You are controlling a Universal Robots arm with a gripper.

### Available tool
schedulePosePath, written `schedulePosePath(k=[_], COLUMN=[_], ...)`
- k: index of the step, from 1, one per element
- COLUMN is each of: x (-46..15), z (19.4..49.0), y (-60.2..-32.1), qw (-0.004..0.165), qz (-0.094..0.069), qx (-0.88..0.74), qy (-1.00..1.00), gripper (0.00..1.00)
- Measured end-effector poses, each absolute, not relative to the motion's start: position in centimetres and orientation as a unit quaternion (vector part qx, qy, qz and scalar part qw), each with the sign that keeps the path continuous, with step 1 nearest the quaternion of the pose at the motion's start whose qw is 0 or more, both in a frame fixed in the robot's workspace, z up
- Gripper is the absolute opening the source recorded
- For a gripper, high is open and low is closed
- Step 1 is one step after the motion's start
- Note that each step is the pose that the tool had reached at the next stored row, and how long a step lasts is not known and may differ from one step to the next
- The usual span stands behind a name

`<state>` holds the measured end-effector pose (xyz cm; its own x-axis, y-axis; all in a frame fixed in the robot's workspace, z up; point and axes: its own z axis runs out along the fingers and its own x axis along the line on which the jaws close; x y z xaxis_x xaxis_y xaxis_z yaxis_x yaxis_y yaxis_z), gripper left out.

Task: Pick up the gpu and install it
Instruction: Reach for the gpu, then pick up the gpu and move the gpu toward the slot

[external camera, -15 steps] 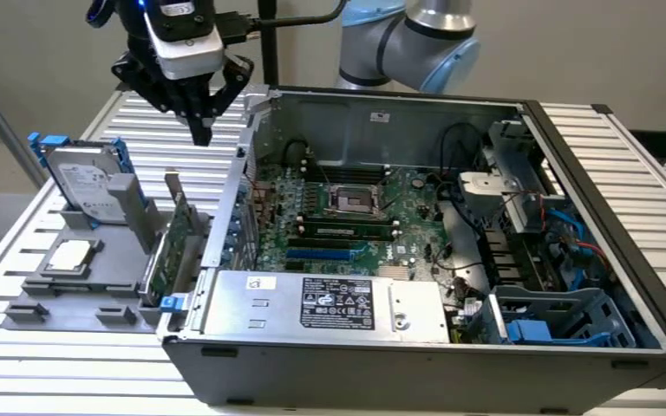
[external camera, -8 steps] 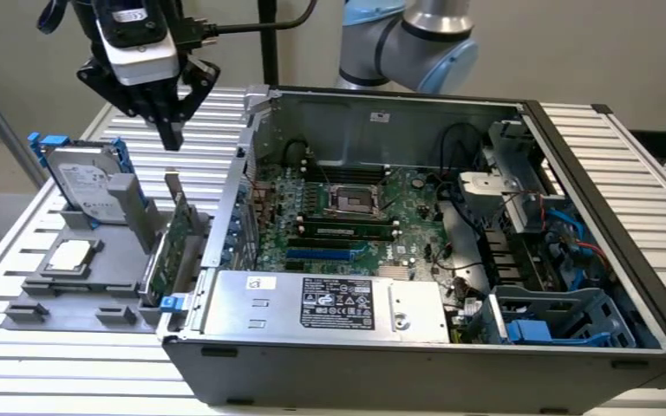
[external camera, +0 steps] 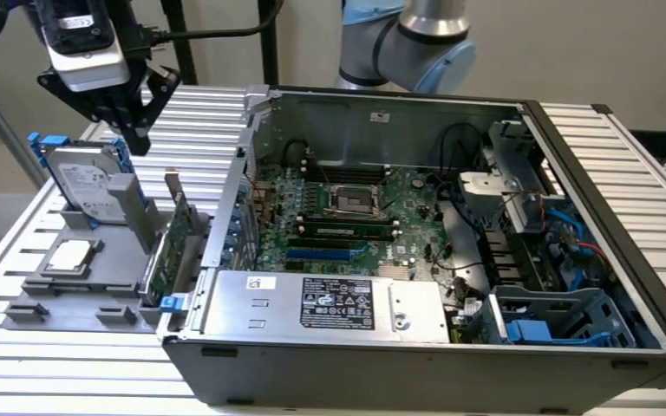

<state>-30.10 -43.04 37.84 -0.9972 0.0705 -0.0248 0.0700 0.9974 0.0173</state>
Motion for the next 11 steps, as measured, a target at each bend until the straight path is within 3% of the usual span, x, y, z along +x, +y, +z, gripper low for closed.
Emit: schedulePosePath(k=[11], x=[-30.8], z=[37.72], y=[-43.09], qw=[0.012], qz=[0.006], qx=[0.035], qy=[0.999], gripper=[0.11])
